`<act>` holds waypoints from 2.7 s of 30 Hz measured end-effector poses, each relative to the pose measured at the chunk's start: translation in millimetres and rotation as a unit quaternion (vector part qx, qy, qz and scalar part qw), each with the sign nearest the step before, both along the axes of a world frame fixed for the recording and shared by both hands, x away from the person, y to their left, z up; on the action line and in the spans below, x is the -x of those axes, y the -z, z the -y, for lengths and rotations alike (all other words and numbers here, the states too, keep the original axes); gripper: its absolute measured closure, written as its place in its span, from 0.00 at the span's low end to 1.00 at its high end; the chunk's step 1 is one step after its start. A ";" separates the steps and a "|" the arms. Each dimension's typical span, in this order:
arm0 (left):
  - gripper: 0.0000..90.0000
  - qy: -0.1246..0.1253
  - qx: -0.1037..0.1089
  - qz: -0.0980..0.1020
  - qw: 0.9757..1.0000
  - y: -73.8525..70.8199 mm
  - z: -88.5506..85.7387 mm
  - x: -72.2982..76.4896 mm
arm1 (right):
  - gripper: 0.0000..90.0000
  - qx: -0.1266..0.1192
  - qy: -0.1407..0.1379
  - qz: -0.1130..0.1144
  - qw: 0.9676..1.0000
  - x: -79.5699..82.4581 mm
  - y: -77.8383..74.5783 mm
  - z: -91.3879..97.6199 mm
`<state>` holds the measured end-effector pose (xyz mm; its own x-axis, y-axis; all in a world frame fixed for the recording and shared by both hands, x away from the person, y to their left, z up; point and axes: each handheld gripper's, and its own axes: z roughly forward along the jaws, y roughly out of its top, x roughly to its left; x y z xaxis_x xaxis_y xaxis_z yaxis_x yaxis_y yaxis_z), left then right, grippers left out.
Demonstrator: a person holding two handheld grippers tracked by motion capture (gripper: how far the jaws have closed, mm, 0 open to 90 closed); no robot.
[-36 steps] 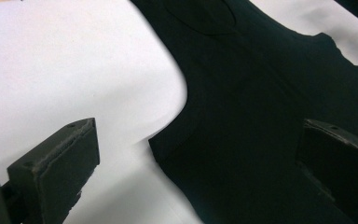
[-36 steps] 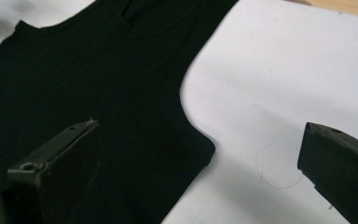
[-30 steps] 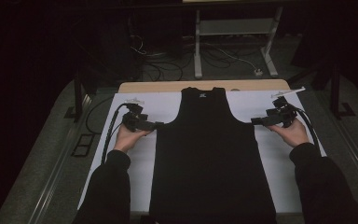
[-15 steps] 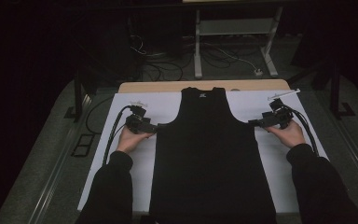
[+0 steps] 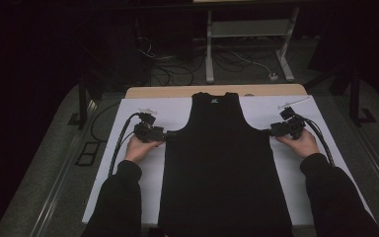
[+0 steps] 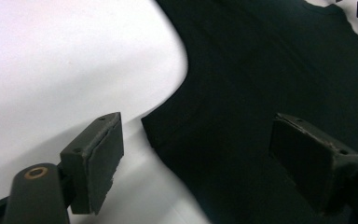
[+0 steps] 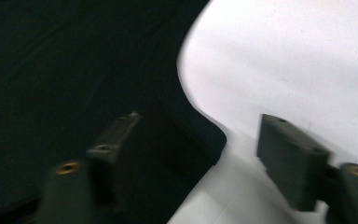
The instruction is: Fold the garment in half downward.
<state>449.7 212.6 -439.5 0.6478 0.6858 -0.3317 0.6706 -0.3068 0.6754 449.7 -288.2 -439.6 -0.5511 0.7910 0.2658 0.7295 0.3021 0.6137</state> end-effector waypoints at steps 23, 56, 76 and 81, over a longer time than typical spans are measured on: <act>0.51 -0.016 -0.019 0.001 1.000 6.8 6.5 -1.3 | 0.84 0.019 0.000 0.001 1.000 -0.2 6.1 -7.1; 0.96 -0.058 0.004 0.041 0.997 -0.7 -2.9 14.9 | 0.93 -0.060 0.029 -0.011 0.998 15.2 0.4 5.7; 0.96 -0.039 0.043 0.044 0.997 -18.7 -10.9 34.9 | 0.93 -0.087 0.031 0.003 0.996 40.6 -14.7 12.7; 0.96 -0.042 0.053 0.036 0.997 -18.6 -14.3 38.3 | 0.93 -0.089 0.031 0.001 0.996 43.7 -15.5 14.1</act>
<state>411.4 227.0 -420.9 0.6149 0.7016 -0.3601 0.6396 -0.1765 0.7482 406.0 -302.3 -424.1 -0.5040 0.7635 0.4037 0.7414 0.1426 0.6558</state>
